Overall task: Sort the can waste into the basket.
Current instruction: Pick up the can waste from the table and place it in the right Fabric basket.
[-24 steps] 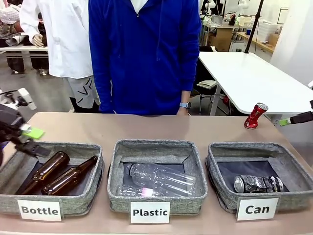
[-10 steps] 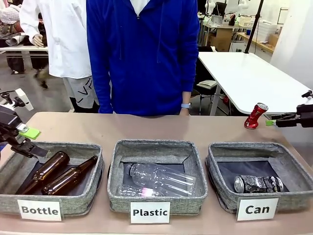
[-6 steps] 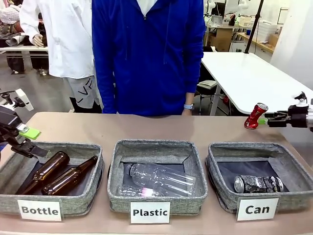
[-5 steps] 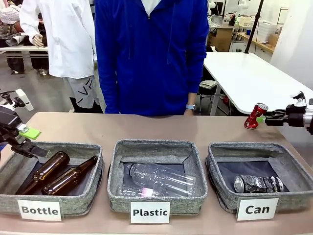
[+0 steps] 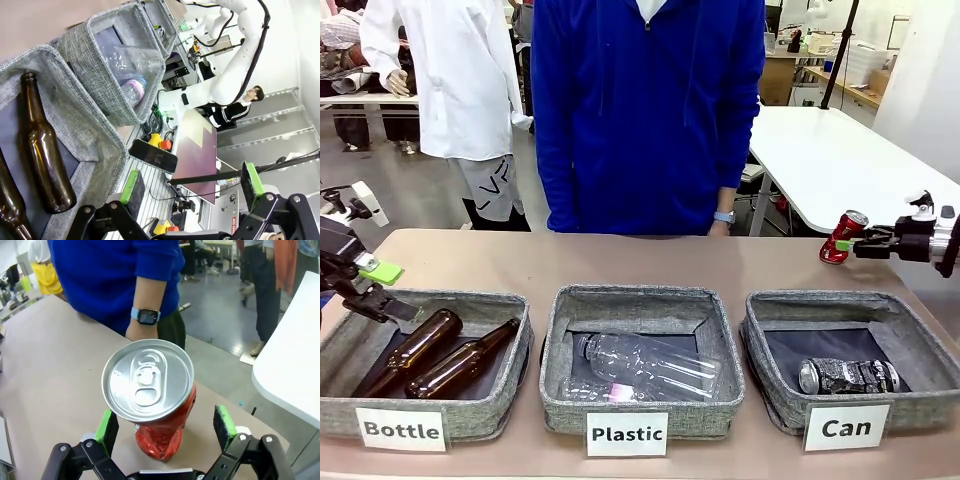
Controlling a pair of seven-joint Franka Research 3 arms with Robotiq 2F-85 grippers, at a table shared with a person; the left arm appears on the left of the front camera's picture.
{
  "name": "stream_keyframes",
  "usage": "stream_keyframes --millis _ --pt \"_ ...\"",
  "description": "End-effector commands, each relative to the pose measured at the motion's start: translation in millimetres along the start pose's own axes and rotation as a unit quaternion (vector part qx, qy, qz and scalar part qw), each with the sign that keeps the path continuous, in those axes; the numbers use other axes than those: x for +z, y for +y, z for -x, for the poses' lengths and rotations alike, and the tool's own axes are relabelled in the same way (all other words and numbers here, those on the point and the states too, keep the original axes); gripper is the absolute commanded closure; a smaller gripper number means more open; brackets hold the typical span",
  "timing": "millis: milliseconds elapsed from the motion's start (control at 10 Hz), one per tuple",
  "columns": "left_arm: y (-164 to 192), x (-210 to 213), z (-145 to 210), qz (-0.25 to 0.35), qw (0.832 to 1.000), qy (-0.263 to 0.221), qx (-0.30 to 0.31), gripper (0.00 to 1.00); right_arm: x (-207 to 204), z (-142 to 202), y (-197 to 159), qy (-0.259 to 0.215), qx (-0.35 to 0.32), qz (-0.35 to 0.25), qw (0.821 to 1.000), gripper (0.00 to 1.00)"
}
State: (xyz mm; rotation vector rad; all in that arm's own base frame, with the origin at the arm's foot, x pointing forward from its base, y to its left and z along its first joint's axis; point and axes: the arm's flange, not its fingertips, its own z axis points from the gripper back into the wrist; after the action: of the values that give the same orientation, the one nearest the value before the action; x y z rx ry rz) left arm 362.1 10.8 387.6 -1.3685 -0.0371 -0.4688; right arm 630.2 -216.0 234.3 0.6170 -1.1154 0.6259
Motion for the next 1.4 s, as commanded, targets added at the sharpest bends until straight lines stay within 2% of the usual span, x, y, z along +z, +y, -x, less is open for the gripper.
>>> stream_keyframes --millis 0,400,500,600,700,1000,1100,1200,1300 --pt "-3 2 2 0.003 1.000 0.005 -0.002 0.00 -9 -1 -5 -0.037 0.004 0.000 0.999 0.00" --pt "-3 2 2 0.003 1.000 0.005 -0.002 0.00 -19 1 -9 -0.078 -0.020 -0.012 0.997 0.00" --pt "-3 2 2 0.003 1.000 0.005 -0.002 0.00 -19 -1 -9 -0.087 -0.022 -0.023 0.996 0.40" --pt "-3 2 2 0.003 1.000 0.005 -0.002 0.00 -20 -1 -9 -0.089 -0.029 -0.022 0.995 0.58" --pt "-3 2 2 0.003 1.000 0.005 -0.002 0.00 -20 -1 -8 -0.088 -0.032 -0.025 0.995 0.98" --pt "-3 2 2 0.003 1.000 0.005 -0.002 0.00 -17 0 -8 -0.089 -0.031 -0.025 0.995 1.00" --pt "-3 2 2 0.003 1.000 0.005 -0.002 0.00 -16 -2 -7 -0.089 -0.030 -0.025 0.995 0.94" --pt "-3 2 2 0.003 1.000 0.005 -0.002 0.00 -16 -5 -5 -0.089 -0.027 -0.033 0.995 1.00" --pt "-3 2 2 0.003 1.000 0.005 -0.002 0.00 -14 -11 1 -0.094 -0.024 -0.045 0.994 1.00"
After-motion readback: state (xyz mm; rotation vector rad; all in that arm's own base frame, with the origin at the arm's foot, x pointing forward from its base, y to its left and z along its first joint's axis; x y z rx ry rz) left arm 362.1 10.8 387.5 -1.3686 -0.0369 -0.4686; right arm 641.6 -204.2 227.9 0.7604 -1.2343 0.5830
